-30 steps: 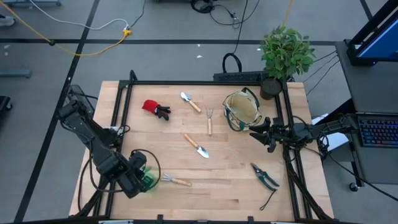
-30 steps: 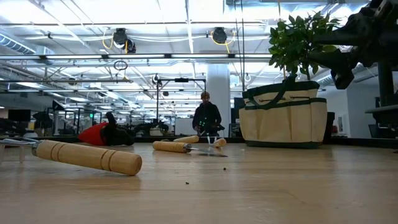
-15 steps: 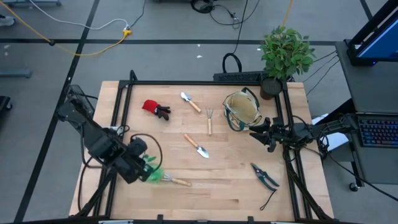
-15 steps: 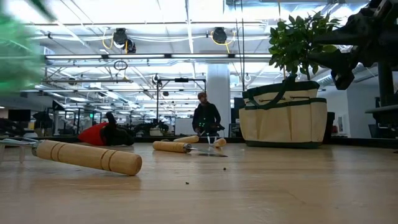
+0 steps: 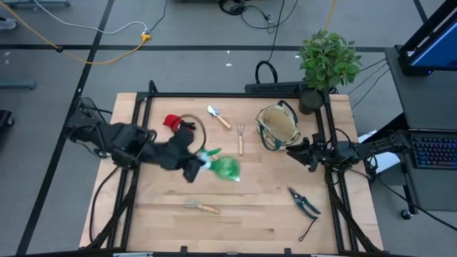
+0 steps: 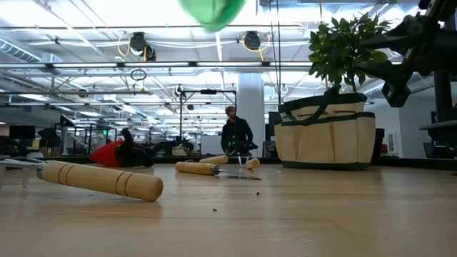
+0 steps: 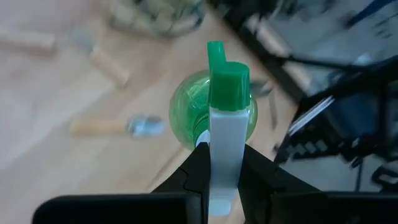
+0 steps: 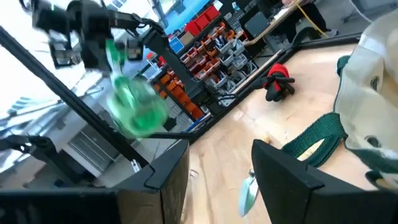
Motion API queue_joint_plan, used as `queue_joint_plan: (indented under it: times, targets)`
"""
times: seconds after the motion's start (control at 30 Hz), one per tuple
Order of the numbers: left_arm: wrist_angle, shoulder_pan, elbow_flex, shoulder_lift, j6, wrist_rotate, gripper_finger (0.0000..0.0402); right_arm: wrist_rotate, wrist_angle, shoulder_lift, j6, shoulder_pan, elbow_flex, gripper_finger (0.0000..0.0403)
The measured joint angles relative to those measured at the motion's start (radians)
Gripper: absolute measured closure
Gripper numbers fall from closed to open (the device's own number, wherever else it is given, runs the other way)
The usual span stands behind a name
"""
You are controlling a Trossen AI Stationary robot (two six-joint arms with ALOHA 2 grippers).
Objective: Pick & Place Garden tools in Gardening bag
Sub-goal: Put the green spray bottle into the gardening bag
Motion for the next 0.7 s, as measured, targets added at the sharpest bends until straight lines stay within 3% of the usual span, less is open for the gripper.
queue_joint_plan:
  times: [0.1,0.27,0.47,0.7]
  targets:
    - [0.118,0.071,0.001,0.015,0.108,0.015,0.0347,-0.024,0.0,0.0,-0.103,0.002,0.0,0.0236]
    - [0.255,0.164,0.002,0.051,0.222,0.025,0.0347,-0.159,-0.003,0.0,-0.299,0.002,0.0,0.0236]
    - [0.365,0.271,0.0,0.142,0.301,0.135,0.0346,-0.283,-0.01,0.0,-0.41,0.002,0.0,0.0236]
    - [0.407,0.409,0.094,0.286,0.43,0.259,0.0346,-0.285,-0.023,0.0,-0.529,0.002,0.0,0.0236]
